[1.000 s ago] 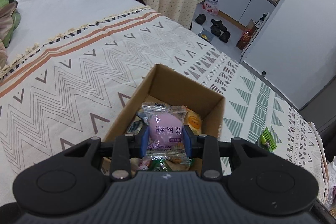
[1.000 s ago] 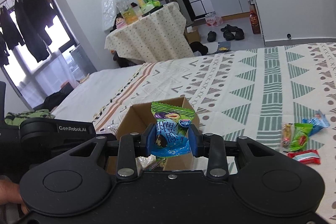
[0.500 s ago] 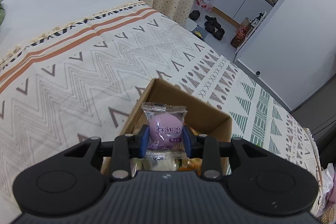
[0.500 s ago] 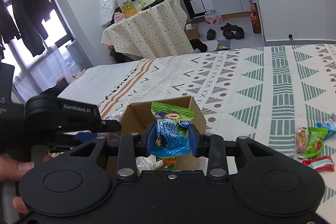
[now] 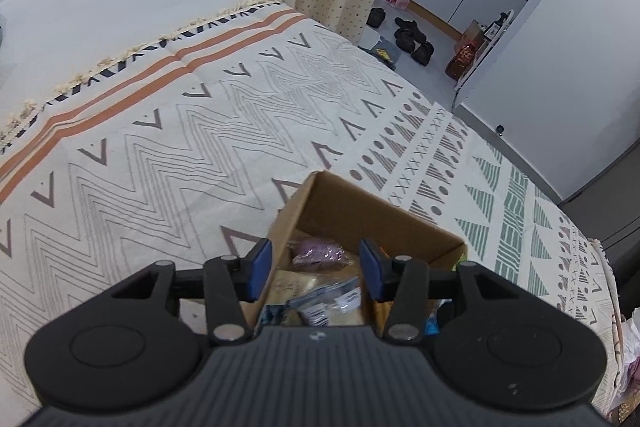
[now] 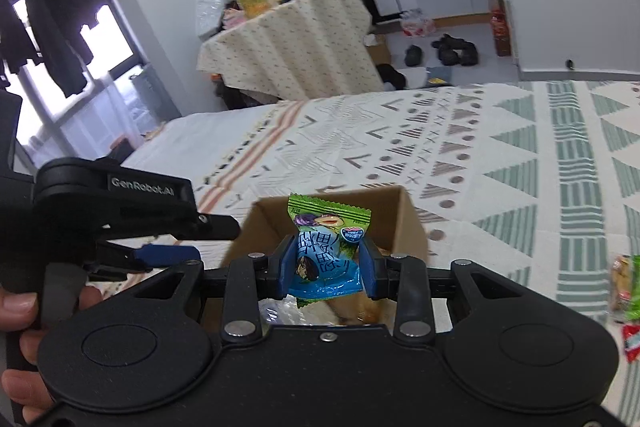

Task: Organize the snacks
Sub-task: 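Open both tools to drop the pink candy and blue-green candy into the box, then withdraw both tools from the box toward the last snacks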

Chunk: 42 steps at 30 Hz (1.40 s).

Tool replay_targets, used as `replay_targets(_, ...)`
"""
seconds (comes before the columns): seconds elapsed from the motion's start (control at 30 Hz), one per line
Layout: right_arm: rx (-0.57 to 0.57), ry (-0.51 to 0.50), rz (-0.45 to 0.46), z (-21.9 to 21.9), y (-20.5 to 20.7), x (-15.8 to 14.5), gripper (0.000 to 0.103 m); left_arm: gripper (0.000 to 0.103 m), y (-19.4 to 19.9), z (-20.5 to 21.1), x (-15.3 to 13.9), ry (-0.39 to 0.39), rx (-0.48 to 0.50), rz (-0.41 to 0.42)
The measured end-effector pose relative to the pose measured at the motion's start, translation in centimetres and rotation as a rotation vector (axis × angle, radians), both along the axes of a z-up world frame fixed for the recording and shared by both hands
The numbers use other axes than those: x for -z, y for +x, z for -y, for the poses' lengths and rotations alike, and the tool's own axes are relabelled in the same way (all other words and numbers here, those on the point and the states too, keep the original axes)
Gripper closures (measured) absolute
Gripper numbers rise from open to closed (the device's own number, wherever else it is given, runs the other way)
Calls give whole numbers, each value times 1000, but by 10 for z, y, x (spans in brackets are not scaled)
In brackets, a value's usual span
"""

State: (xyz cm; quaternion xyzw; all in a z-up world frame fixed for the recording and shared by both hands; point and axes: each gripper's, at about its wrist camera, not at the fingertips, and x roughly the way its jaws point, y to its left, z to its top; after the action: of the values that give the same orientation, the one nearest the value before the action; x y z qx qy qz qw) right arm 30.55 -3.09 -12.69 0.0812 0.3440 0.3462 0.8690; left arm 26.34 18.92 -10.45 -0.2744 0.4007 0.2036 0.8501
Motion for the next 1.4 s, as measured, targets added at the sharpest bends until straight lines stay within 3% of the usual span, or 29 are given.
replay_targets(0.03,-5,5,8,-1,-1,0,68,51,-2,0,0,2,-1,-3)
replay_targets(0.1,-11,5,10,0,-3,0,50,45,-6,0,0,11,-7,-12)
replay_targets(0.13,-10,4,6,1,-3,0,46,44,-8,0,0,14,-9,-14)
replay_targets(0.23,6,1,-1,8,-4,-2,45,40,-12,3,0,14,-12,-19)
replay_targets(0.37,49,-19,-18,21,-3,-6,45,25,-20,11,-5,36,-24,-29)
replay_targets(0.47,83,-33,-29,32,-2,-10,45,19,-26,18,-10,58,-27,-28)
replay_targets(0.83,105,-58,-59,61,-12,-20,38,10,-39,52,-22,95,2,-50)
replay_targets(0.93,114,-55,-64,71,-13,-25,34,10,-40,62,-24,102,9,-61)
replay_targets(1.1,138,-37,-62,94,-15,-32,17,2,-42,84,-29,109,29,-46)
replay_targets(1.4,170,-12,-64,132,-18,-39,6,0,-42,125,-35,130,80,-29)
